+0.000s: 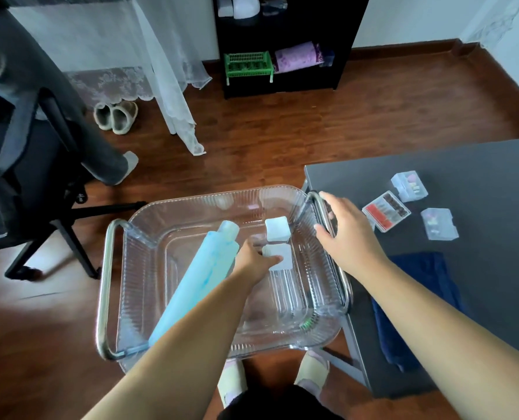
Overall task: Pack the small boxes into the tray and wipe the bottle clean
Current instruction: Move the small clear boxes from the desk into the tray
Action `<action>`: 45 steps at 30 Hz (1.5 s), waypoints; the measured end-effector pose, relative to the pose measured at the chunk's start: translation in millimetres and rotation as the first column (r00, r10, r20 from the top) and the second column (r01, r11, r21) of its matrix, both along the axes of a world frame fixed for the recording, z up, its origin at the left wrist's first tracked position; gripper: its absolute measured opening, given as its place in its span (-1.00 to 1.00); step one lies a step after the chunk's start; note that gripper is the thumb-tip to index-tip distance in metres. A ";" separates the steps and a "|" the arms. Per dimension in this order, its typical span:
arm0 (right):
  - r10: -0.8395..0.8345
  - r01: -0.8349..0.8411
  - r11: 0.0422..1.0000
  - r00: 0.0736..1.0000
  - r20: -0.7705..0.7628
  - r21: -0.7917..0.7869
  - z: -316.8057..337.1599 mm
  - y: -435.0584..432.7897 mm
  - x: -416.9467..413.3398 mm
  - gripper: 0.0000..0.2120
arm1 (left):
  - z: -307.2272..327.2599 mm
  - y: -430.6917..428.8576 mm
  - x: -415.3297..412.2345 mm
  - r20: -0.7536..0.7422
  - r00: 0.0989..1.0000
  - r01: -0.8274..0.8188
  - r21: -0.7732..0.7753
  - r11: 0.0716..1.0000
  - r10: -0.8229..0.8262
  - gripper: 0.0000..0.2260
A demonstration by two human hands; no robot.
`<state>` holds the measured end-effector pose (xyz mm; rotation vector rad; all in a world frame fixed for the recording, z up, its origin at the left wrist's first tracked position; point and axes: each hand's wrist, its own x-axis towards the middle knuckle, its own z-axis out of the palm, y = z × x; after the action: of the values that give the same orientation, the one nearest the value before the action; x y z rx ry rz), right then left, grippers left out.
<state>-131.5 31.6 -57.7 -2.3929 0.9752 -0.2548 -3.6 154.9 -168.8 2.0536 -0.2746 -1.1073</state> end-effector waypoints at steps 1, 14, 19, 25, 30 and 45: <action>0.001 -0.002 1.000 1.000 0.012 0.011 -0.5 -1.1 -0.2 -0.48 | -3.2 -2.9 -1.3 0.013 1.000 -0.002 0.027 1.000 0.002 -0.46; 0.000 -0.006 0.998 0.997 0.076 0.068 -2.2 -2.6 1.0 -0.47 | -16.3 -11.3 -9.4 0.122 0.991 0.041 0.172 0.984 -0.063 -0.51; -0.003 -0.004 0.998 0.995 0.101 0.069 -4.7 -2.2 1.2 -0.48 | -15.8 -18.6 -9.4 0.104 0.995 -0.021 0.117 0.993 0.009 -0.55; -0.005 -0.002 0.998 0.994 0.111 0.061 -8.0 -3.5 0.0 -0.48 | -17.0 -25.4 -6.9 0.102 0.995 -0.023 0.059 0.998 0.016 -0.50; -0.012 0.004 0.998 0.993 0.117 0.063 -10.3 -4.1 -0.5 -0.48 | -14.4 -31.8 -6.1 0.085 0.996 -0.038 0.027 0.999 0.035 -0.52; 0.019 -0.027 0.995 0.996 0.084 0.098 0.2 -3.8 -3.4 -0.44 | 33.0 -24.2 12.4 0.232 0.971 0.049 0.056 0.997 -0.061 -0.52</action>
<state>-134.9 27.8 -57.5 -2.2837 0.9009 -0.2880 8.8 130.7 -135.7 2.2357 -0.4273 -0.9123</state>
